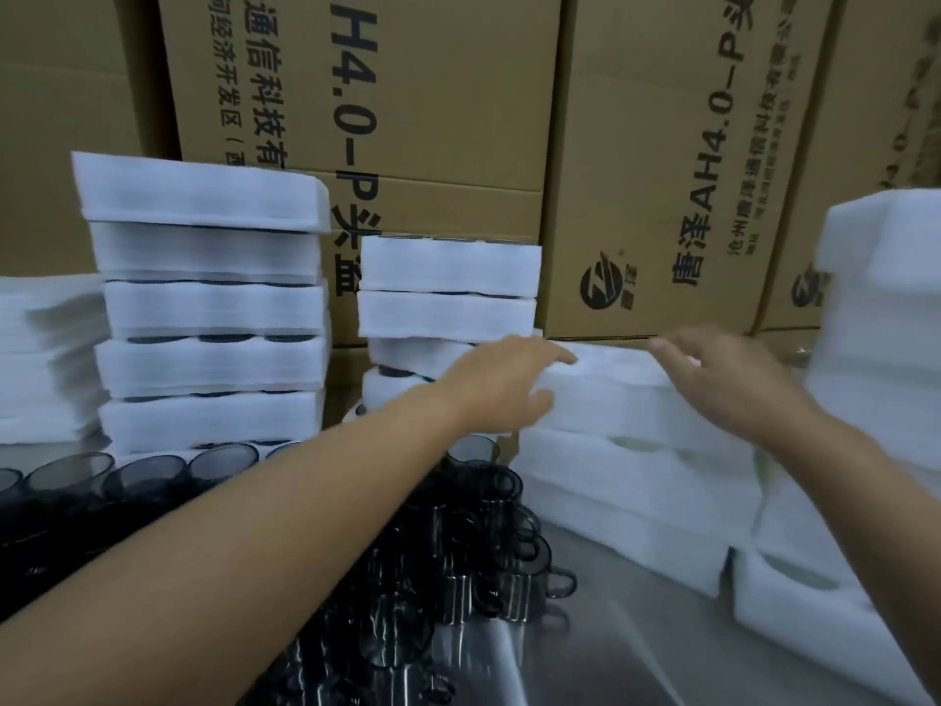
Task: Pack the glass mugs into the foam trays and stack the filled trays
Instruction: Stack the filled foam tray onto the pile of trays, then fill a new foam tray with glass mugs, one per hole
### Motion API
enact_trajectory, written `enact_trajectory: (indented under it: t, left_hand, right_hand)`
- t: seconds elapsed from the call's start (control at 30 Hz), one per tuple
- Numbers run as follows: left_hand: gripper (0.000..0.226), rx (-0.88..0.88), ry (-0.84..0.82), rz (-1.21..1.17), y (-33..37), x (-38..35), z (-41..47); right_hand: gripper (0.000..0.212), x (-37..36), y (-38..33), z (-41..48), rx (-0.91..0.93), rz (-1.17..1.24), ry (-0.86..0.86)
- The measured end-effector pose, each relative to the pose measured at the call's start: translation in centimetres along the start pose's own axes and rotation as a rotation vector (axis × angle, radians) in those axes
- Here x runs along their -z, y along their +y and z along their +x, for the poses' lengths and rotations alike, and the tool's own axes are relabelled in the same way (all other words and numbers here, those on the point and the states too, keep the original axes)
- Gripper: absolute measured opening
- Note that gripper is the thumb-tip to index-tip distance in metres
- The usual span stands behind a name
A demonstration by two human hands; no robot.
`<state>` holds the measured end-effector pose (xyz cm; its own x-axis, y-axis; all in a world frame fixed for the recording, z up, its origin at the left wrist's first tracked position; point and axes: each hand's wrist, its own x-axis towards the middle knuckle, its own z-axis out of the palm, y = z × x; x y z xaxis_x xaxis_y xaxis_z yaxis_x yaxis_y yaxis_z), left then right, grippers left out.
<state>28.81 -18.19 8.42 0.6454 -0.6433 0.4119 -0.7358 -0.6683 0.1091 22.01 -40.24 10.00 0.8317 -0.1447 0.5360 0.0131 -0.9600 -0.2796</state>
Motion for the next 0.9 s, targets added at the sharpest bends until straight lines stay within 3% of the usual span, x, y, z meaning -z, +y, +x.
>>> enact_trajectory:
  t: [0.13, 0.27, 0.37, 0.47, 0.67, 0.9]
  left_hand:
    - [0.066, 0.097, -0.120, 0.111, 2.2, -2.2, 0.5]
    - [0.062, 0.093, -0.019, 0.246, 3.2, -2.2, 0.9]
    - [0.051, 0.095, 0.060, 0.176, 3.2, -0.7, 0.4]
    - [0.045, 0.099, 0.103, 0.039, 3.1, 1.2, -0.7]
    - [0.039, 0.073, 0.199, 0.082, 3.9, 5.9, -6.1]
    - [0.037, 0.088, 0.221, 0.264, 6.3, 9.7, -20.8]
  right_hand:
    - [0.045, -0.7, 0.9, -2.1, -0.017, -0.570, -0.171]
    - [0.045, -0.5, 0.2, -2.6, 0.098, -0.552, -0.076]
    - [0.049, 1.1, -0.4, -2.9, 0.216, -0.567, 0.106]
    - [0.045, 2.6, -1.5, -3.6, 0.246, -0.555, 0.177]
    - [0.050, 3.9, -4.0, -6.4, 0.285, -0.280, 0.164]
    - [0.042, 4.3, -7.5, -14.2, 0.500, 0.200, 0.006]
